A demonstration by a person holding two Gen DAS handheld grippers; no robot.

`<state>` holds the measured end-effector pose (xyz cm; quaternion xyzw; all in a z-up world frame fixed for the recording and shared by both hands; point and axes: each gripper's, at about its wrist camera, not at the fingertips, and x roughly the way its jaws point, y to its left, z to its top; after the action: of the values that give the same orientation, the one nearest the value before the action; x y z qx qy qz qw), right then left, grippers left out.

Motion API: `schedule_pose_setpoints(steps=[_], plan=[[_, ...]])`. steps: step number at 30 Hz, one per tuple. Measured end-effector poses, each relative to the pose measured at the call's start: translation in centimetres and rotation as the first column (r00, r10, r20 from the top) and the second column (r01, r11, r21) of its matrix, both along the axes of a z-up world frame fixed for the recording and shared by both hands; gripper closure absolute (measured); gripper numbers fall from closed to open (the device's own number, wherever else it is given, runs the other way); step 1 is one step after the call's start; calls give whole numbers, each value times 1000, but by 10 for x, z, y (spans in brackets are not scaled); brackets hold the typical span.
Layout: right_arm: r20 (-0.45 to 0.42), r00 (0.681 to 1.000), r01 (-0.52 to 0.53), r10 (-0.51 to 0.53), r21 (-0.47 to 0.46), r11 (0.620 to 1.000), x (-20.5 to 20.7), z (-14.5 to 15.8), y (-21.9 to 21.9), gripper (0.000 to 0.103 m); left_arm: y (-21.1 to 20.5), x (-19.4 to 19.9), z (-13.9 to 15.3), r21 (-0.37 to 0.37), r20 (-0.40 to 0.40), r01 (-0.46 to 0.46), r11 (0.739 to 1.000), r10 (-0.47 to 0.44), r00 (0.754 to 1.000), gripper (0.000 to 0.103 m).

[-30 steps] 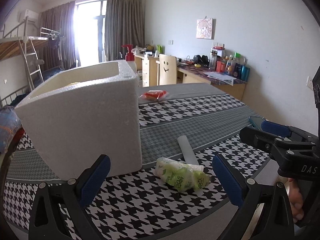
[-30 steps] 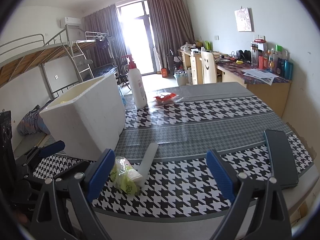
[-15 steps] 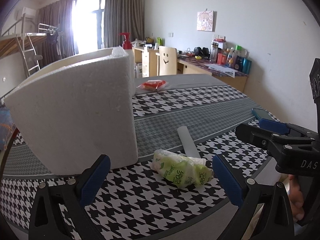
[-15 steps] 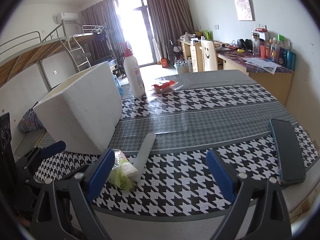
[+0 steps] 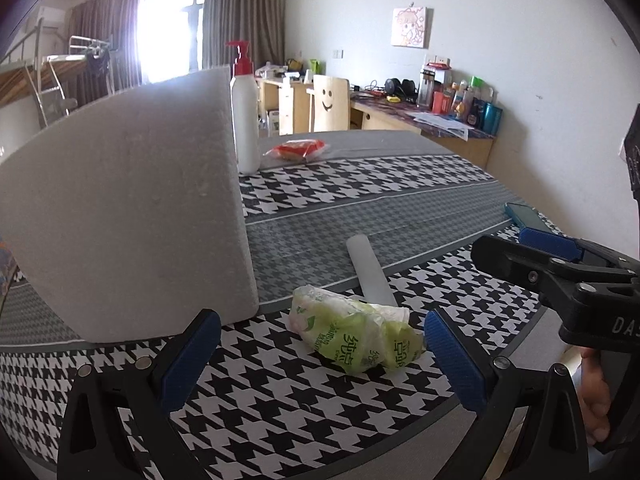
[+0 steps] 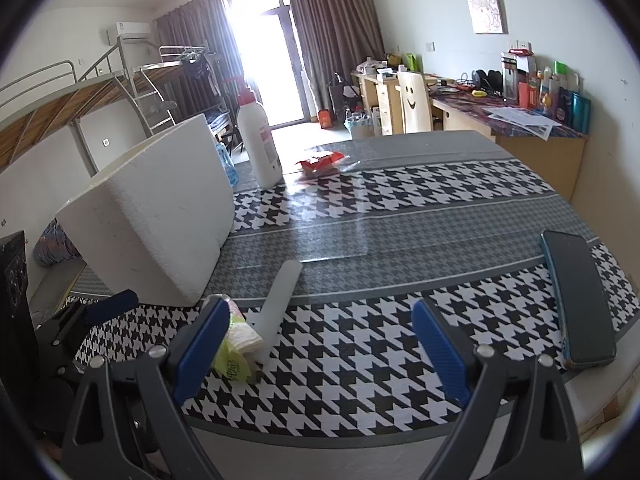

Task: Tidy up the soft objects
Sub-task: 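Move both tools back toward the green-printed bag and white tube, then close the left tool on the green-printed bag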

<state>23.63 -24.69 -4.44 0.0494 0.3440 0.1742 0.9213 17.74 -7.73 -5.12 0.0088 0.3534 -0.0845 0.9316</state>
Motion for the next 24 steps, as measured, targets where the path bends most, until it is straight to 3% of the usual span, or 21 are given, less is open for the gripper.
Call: schedule_pose_setpoints(steps=[11,24], plan=[[-13,1000,2,-3,-14,1000,4,-5,-3,8,-11,13,-8,0,-24,-6,1000,6,1000,4],[-34,999,17,-17,-12,1000,9,-14,-12,8,-22,26,-24,15,-82,16,1000,-15,997,21]])
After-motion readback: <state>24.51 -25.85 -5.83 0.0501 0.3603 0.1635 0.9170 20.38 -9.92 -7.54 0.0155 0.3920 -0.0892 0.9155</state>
